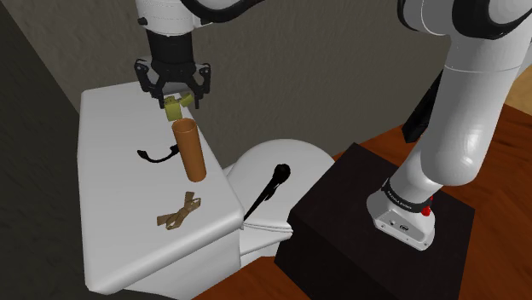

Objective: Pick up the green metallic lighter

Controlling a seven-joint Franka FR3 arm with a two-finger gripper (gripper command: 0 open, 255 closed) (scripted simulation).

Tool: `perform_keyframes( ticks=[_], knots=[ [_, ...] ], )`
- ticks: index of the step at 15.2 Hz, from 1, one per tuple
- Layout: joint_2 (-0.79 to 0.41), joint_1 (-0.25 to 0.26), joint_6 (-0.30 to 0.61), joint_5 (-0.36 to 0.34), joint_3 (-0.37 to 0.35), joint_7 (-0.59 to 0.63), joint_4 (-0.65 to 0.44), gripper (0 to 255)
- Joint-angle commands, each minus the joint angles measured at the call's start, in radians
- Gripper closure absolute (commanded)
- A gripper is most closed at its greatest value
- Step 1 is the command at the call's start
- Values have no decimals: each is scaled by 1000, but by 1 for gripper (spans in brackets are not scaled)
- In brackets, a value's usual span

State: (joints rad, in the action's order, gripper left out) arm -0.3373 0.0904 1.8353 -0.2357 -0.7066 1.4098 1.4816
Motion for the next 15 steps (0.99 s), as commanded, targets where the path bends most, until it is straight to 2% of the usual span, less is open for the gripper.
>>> perform_keyframes(
  ticks=[1, 7, 15],
  knots=[
    [0, 0, 0, 0, 0, 0, 1, 255],
    [-3, 2, -1, -2, 1, 2, -1, 255],
    [-16, 25, -115, -7, -2, -2, -127, 255]
  ],
)
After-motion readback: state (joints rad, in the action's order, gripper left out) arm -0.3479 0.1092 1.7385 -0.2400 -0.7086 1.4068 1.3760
